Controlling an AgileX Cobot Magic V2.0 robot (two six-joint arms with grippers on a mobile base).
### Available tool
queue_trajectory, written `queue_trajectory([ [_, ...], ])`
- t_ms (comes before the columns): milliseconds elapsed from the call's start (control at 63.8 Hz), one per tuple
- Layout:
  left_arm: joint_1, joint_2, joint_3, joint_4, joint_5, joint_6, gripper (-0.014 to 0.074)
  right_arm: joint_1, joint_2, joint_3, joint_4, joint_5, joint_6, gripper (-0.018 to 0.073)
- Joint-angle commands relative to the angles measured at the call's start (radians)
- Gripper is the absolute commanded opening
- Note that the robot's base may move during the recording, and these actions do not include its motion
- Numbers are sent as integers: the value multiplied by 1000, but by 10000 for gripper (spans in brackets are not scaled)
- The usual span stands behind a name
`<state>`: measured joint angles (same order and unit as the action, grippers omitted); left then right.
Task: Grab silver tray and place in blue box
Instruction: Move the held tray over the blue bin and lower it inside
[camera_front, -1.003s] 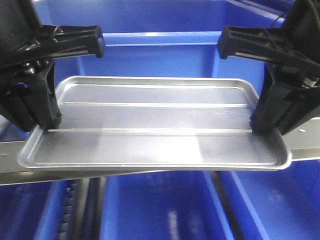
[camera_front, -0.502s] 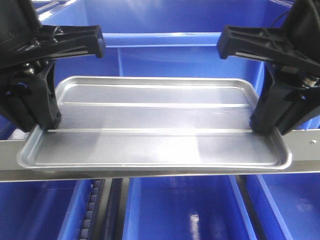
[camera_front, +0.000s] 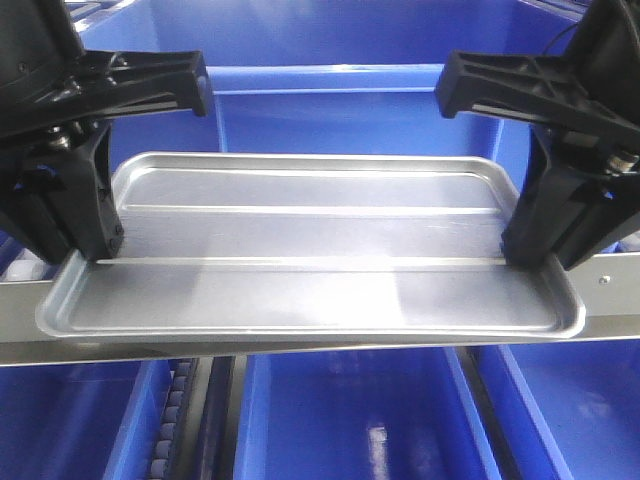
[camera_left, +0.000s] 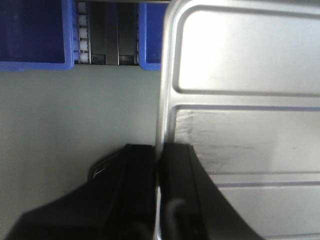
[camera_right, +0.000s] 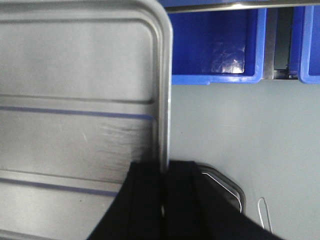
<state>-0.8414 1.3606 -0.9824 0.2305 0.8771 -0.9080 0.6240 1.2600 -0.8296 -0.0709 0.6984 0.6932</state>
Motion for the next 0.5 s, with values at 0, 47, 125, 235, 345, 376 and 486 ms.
queue_trajectory([
  [0, -6, -34, -25, 17, -21, -8, -15, -4, -28, -26, -17, -42, 0, 57],
  [47, -6, -34, -25, 17, -21, -8, -15, -4, -28, -26, -17, -43, 0, 57],
  [125, -6, -34, -25, 17, -21, -8, -15, -4, -28, -26, -17, -43, 0, 57],
  [235, -6, -34, -25, 17, -23, -8, -15, -4, -28, -26, -17, -45, 0, 57],
  [345, -6, -34, -25, 17, -23, -8, -15, -4, -28, -26, -17, -57, 0, 57],
  [376, -6, -34, -25, 17, -23, -8, -15, -4, -28, -26, -17, -61, 0, 57],
  [486, -6, -34, -25, 17, -28, -8, -15, -4, -28, -26, -17, -81, 0, 57],
])
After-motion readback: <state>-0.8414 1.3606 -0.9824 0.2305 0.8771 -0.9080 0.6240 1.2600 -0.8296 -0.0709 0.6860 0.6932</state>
